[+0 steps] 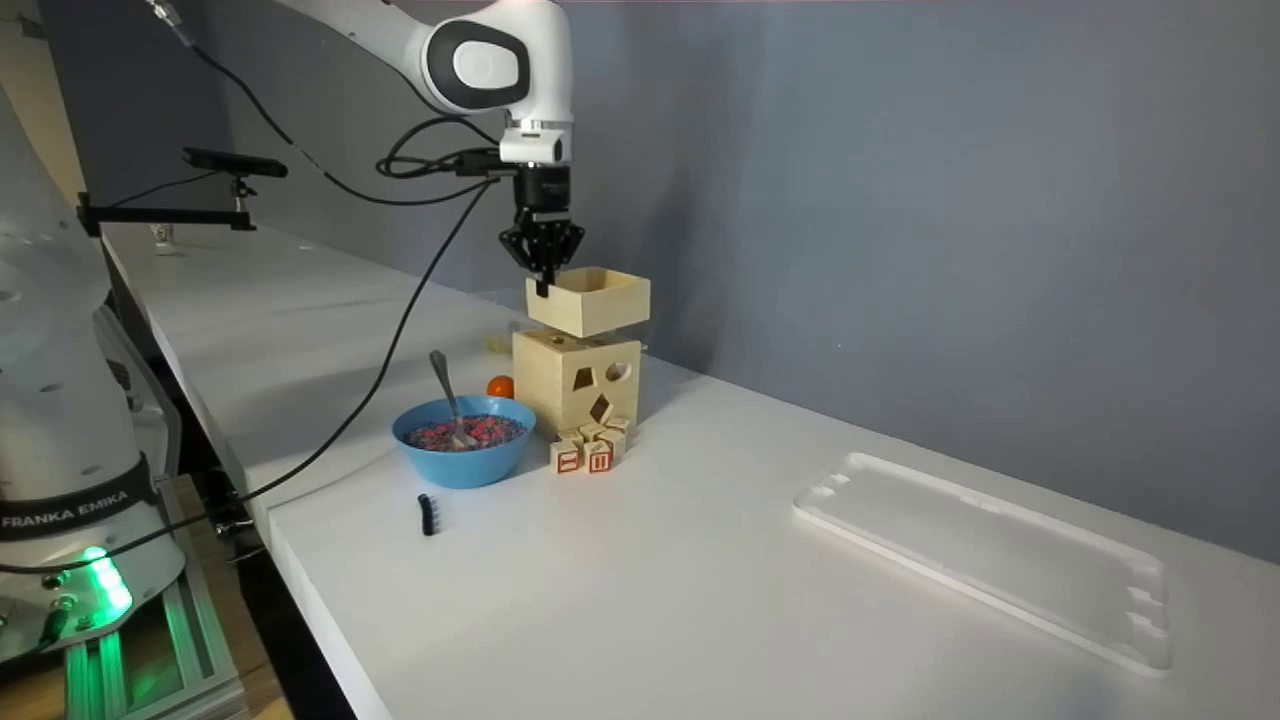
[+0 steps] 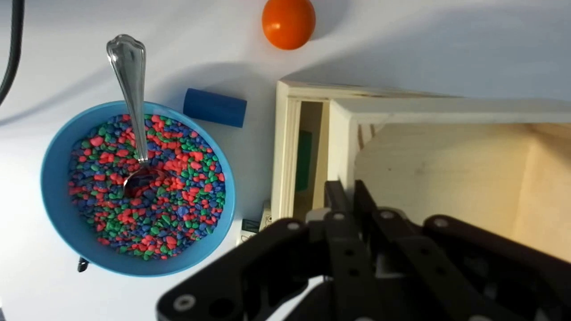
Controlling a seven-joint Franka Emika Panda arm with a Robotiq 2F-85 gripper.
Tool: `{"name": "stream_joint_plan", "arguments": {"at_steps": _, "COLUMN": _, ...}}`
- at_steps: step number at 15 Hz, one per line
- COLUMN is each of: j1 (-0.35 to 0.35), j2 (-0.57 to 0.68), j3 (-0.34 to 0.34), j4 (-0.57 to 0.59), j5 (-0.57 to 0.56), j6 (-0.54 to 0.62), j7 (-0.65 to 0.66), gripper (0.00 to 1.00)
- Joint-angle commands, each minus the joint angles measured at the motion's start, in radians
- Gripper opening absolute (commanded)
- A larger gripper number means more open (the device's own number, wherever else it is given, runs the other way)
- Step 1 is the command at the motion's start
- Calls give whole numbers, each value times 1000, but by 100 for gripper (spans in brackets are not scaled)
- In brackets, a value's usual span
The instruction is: Pour the coffee pods into the transparent container
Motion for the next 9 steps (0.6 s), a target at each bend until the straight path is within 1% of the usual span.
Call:
{"name": "stream_joint_plan", "arguments": {"at_steps": 1, "j1": 9, "j2": 7, "j3": -12, "j4": -22, "j5": 4, "j6": 12, "j7": -26, "gripper": 2}}
{"name": "stream_joint_plan", "arguments": {"at_steps": 6, "j1": 6, "j2": 2, "j3": -10, "j4": -32, "j5": -30, "j6": -9, "j7": -25, "gripper": 2}}
{"name": "stream_joint_plan", "arguments": {"at_steps": 9, "j1": 1, "j2": -7, "j3": -10, "j4": -34, "j5": -47, "j6": -21, "j7": 5, "gripper": 2}}
